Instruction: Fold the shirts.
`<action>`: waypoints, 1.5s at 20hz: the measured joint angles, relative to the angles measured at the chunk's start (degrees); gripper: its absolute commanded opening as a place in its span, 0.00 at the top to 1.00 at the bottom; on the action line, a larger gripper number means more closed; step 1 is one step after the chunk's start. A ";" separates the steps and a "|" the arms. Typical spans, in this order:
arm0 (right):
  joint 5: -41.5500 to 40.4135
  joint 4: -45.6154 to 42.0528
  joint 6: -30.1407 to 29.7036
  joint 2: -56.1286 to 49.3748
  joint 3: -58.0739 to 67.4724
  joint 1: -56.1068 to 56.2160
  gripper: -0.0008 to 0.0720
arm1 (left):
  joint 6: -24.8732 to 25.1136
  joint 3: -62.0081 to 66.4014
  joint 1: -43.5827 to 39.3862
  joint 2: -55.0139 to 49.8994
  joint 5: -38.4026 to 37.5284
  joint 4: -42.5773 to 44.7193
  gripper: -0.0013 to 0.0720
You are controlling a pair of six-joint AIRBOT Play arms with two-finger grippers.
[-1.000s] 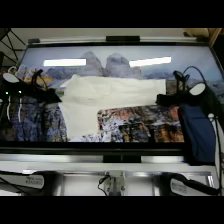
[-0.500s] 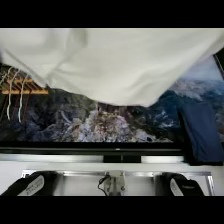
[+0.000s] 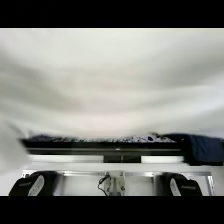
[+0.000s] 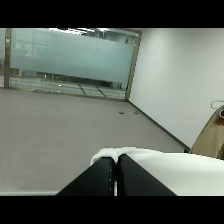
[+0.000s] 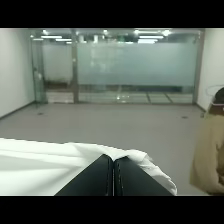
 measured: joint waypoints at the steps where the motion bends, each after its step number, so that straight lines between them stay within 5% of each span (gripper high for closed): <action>1: 1.44 -0.55 0.24 -0.76 0.04 0.00 0.93 | 0.09 -0.15 -0.02 -0.28 -1.31 0.24 0.94; 8: 23.43 -5.18 0.92 -15.74 -2.82 0.09 0.93 | 2.10 -11.04 -0.07 -8.37 -17.16 1.33 0.94; 11: 24.00 -4.00 0.26 -25.90 -8.76 0.11 0.93 | 4.70 -20.63 -0.11 -15.13 -17.14 1.40 0.94; 17: 6.38 2.36 0.57 -50.53 -14.14 1.57 0.93 | 9.40 -28.87 -0.15 -39.43 -6.21 0.26 0.94; 24: -21.73 -0.11 9.03 -68.61 -13.16 2.91 0.93 | 10.58 -19.74 -1.64 -65.44 8.68 -7.78 0.94; 30: -23.65 0.57 10.78 -73.18 -13.03 2.93 0.92 | 10.78 -16.57 -3.34 -72.35 14.97 -8.81 0.95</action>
